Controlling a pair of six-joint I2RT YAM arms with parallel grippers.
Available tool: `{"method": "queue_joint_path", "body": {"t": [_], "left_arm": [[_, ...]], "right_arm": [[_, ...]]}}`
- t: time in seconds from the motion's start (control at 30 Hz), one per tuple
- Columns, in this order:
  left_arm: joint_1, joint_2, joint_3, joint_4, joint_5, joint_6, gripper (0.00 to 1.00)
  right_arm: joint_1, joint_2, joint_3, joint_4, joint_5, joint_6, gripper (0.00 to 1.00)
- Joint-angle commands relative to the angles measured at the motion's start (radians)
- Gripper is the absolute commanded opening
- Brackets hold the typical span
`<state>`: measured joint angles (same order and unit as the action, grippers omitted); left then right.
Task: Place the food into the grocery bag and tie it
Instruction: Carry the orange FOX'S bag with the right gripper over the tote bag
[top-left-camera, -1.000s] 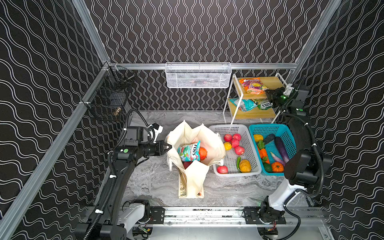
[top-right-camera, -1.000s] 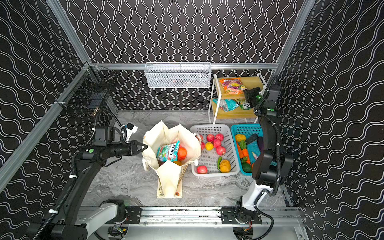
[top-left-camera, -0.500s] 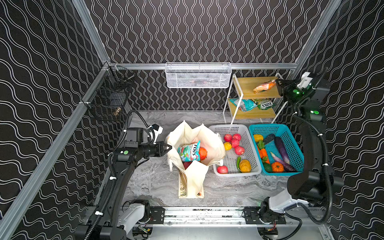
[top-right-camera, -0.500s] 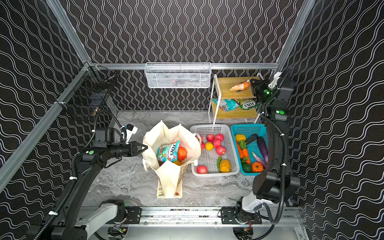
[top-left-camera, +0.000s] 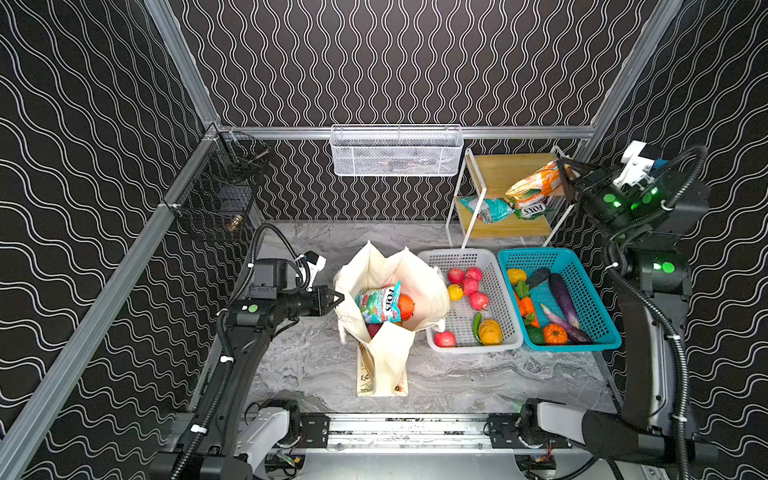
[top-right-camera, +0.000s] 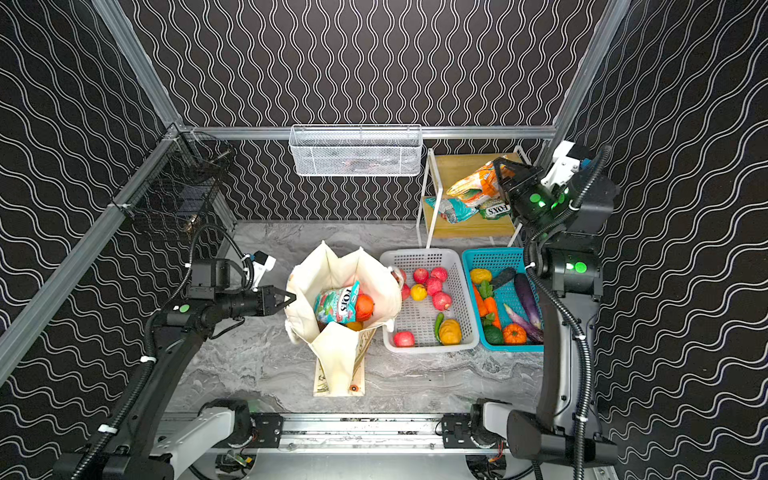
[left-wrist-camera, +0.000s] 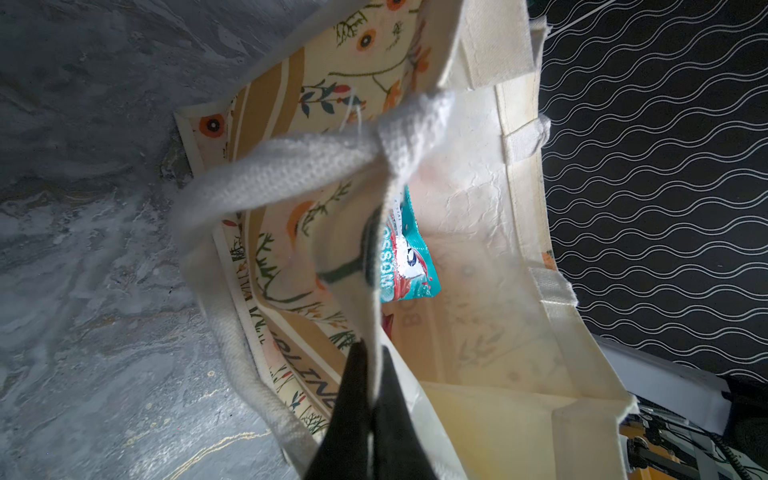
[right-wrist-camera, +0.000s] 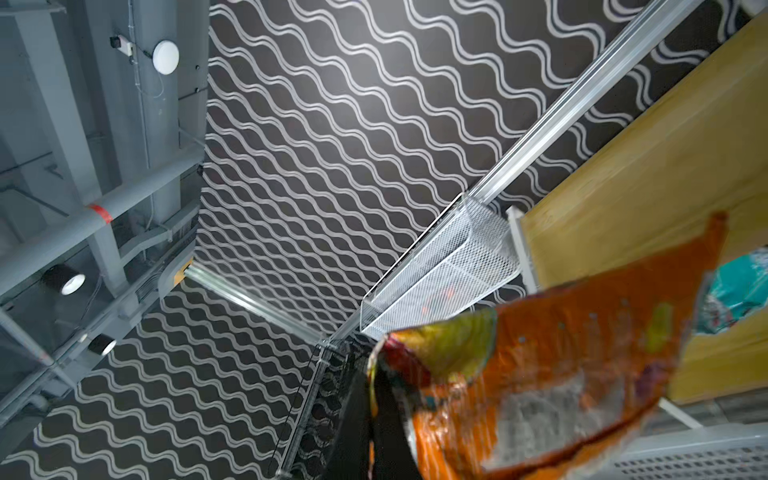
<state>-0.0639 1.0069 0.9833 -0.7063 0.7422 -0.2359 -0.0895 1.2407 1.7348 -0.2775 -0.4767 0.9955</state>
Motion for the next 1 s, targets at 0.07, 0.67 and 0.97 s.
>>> {"method": "queue_joint_path", "body": {"t": [0.07,0.67,0.97], "left_arm": [[0.001,0.005,0.015,-0.031,-0.004,0.02,0.0],[0.001,0.052,0.069,-0.04,-0.019,0.024,0.0],[0.001,0.063,0.094,-0.046,-0.023,0.023,0.0]], "right_arm": [[0.144,-0.048,-0.01,-0.036,0.071,-0.045,0.0],[0.713,-0.06,-0.161,-0.042,0.292,-0.122,0.0],[0.919,0.016,-0.191,-0.016,0.36,-0.144,0.0]]}}
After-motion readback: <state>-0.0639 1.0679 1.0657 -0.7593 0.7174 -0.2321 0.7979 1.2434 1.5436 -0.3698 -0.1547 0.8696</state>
